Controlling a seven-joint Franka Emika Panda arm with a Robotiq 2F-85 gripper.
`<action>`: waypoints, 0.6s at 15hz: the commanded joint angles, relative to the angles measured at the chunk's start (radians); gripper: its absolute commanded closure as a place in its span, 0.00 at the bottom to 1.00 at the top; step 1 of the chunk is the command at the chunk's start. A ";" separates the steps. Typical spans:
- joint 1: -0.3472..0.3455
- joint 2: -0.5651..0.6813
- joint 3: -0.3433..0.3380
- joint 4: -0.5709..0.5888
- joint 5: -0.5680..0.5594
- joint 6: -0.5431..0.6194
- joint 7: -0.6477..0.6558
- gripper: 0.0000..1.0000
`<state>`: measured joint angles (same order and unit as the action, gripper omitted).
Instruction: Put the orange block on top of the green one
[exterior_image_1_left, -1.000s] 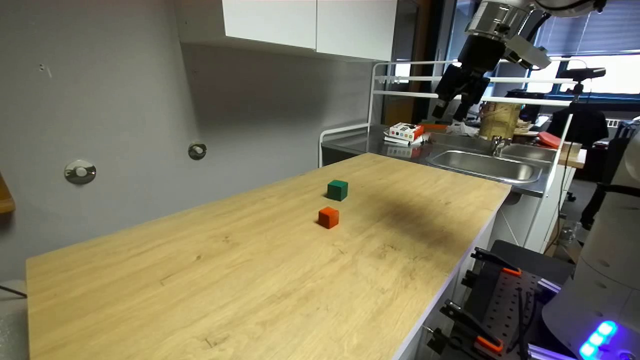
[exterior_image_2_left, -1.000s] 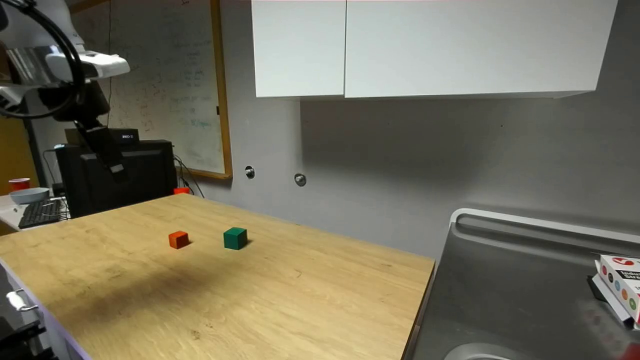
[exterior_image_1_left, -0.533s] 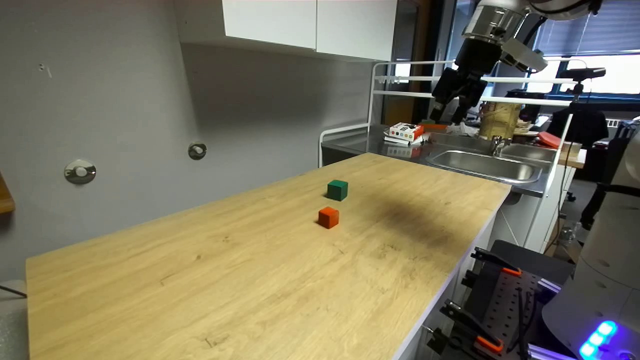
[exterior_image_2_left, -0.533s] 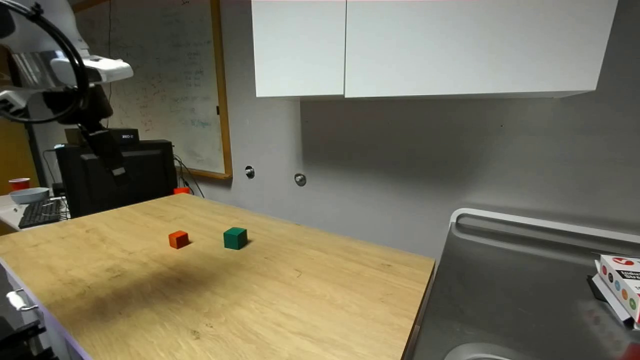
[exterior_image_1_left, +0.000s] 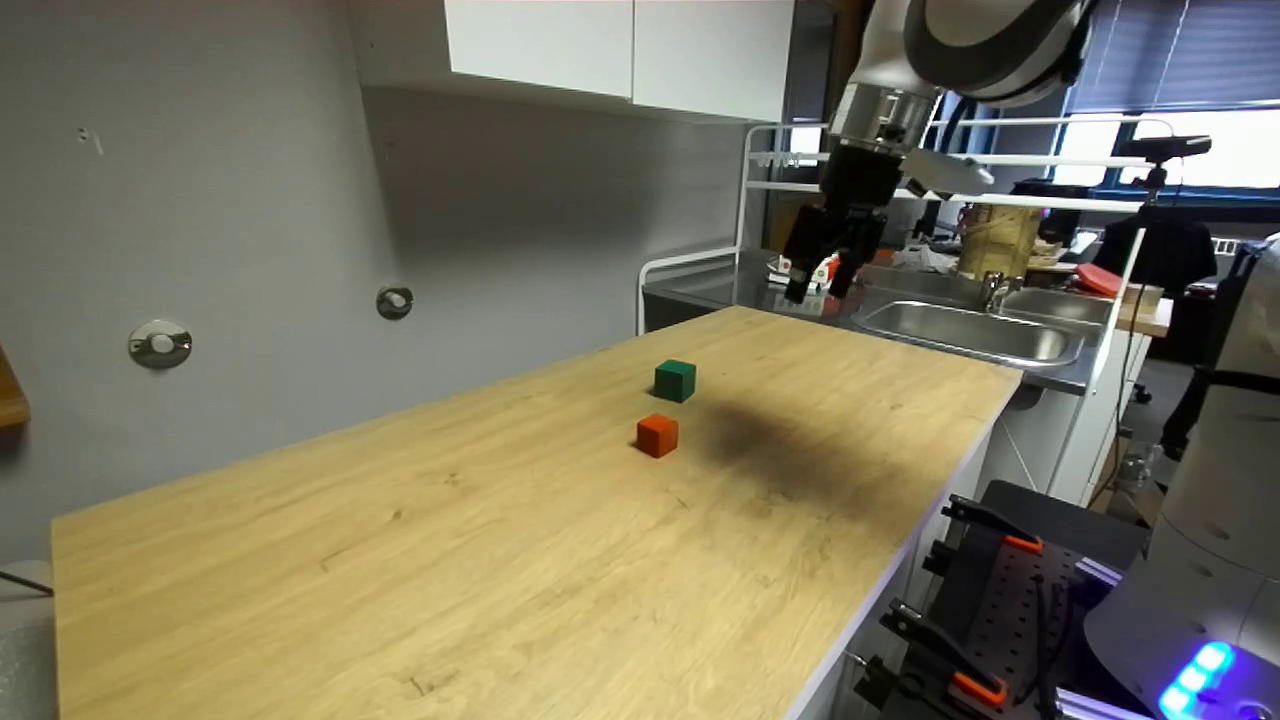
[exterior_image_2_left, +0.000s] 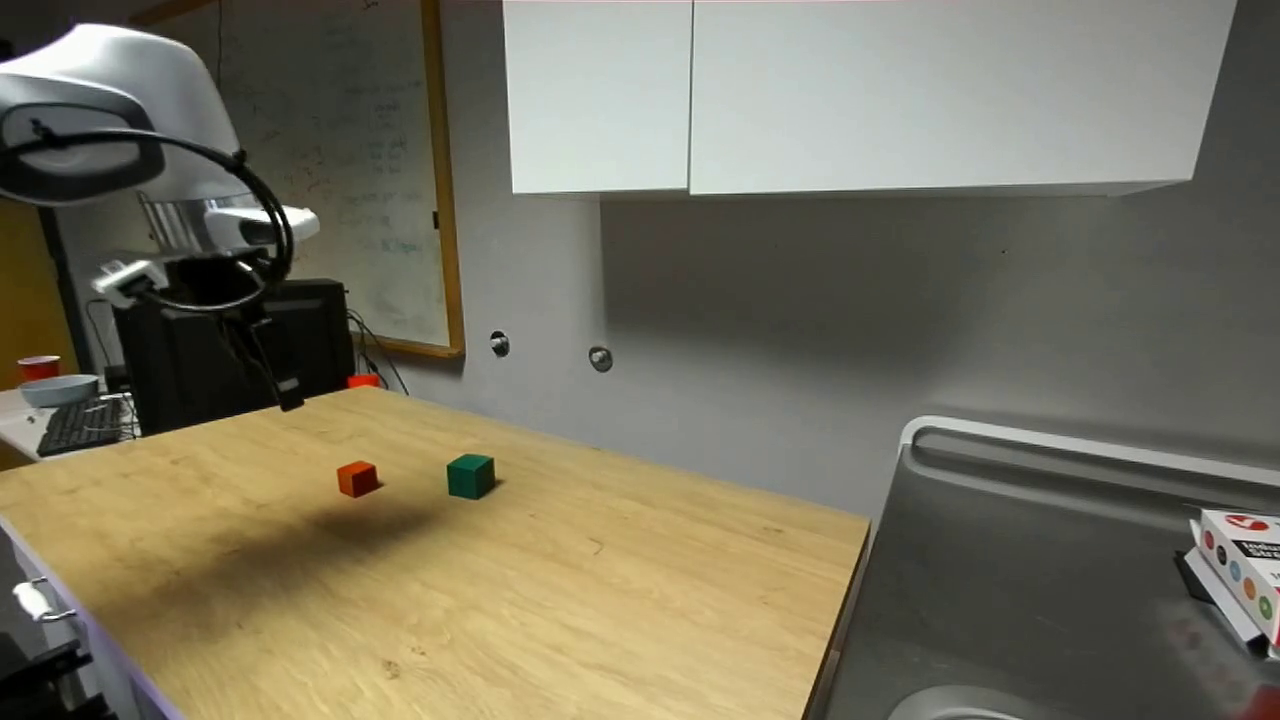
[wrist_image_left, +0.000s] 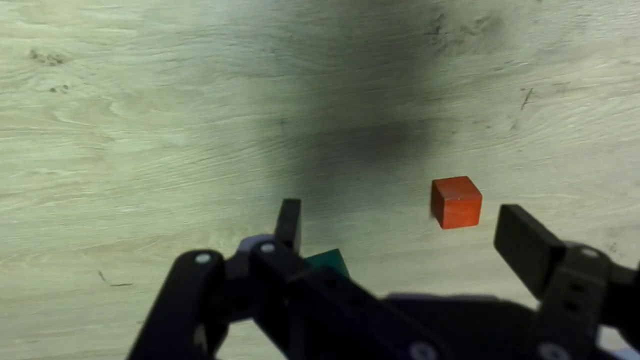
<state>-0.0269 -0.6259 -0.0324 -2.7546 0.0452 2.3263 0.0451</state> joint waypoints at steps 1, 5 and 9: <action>0.042 0.253 0.065 0.125 0.010 0.074 0.046 0.00; 0.066 0.484 0.118 0.270 -0.022 0.090 0.081 0.00; 0.090 0.679 0.129 0.428 -0.028 0.049 0.070 0.00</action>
<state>0.0497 -0.0958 0.0899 -2.4701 0.0344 2.4253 0.0984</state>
